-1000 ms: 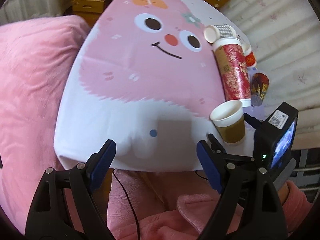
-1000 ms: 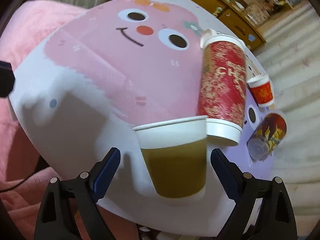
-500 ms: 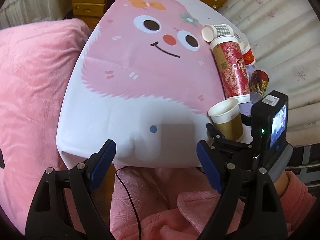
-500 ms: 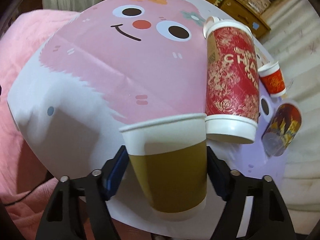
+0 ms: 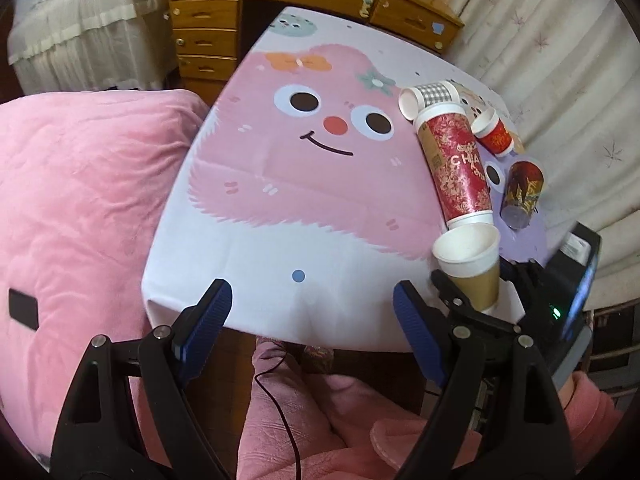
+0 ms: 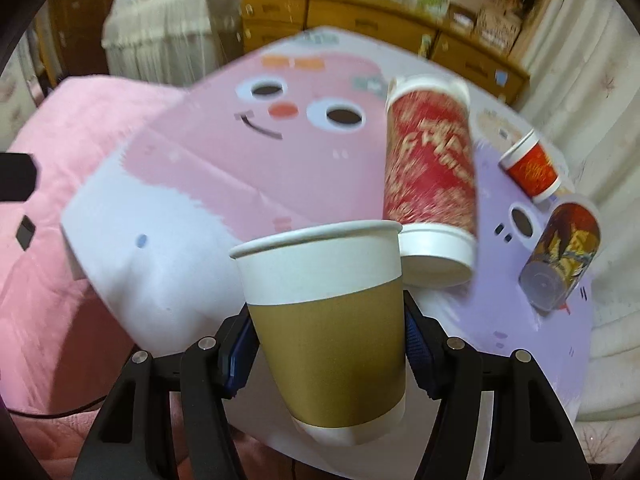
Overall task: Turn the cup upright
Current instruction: 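Rotate the held brown cup mouth-up with the right gripper and lower it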
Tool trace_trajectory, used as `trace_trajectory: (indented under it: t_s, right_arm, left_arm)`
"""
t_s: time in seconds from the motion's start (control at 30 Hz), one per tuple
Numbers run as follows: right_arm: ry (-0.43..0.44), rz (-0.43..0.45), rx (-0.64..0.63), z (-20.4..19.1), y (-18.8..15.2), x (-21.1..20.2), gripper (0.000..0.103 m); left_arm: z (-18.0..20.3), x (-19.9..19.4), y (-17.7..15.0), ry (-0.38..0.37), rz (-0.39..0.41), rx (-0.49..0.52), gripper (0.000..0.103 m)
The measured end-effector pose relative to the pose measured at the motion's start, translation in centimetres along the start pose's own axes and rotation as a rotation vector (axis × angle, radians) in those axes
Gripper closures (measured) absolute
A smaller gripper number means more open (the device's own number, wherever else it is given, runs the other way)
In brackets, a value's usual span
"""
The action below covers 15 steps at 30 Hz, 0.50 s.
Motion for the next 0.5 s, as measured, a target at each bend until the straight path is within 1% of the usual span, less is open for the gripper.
trace_trajectory:
  t_s: [0.13,0.23,0.33,0.4,0.43,0.5]
  right_arm:
    - [0.054,0.136,0.034,0.8,-1.1,-2.6,0.038]
    - [0.062,0.224,0.068,1.8,-2.0,-3.8,0.038]
    - [0.072,0.334,0.131,3.1,-3.3,-5.0,0.038]
    - [0.074,0.428,0.184,4.4,-3.9,-5.7,0.038]
    - [0.075,0.453,0.205,4.9,-4.2,-5.9,0.038]
    - [0.083,0.466,0.225,5.6,-4.3,-5.8,0.038]
  left_arm:
    - [0.3,-1.1,-0.7,0.025,0.019,-0.023,0.022]
    - [0.3,-1.7,-1.3,0.055,0.028,-0.025,0.022]
    - [0.1,-1.8,-1.7,0.075,0.019,-0.025,0.022]
    - [0.0,-2.0,-1.9,0.096,0.015,-0.021,0.022]
    - [0.0,-2.0,-2.0,0.104,0.016,-0.021,0.022]
    - [0.0,-2.1,-2.0,0.11,0.015,-0.024,0.022]
Point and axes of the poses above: each gripper's, at about its wrist camera, not at the fingertips, and x roughly the way its jaws point, z to its right, y to its top, the point moved 5 cm from there along x, roughly the way its jaws point, and after that the axes turned 10 degrees about y, right-handed, at the moved point
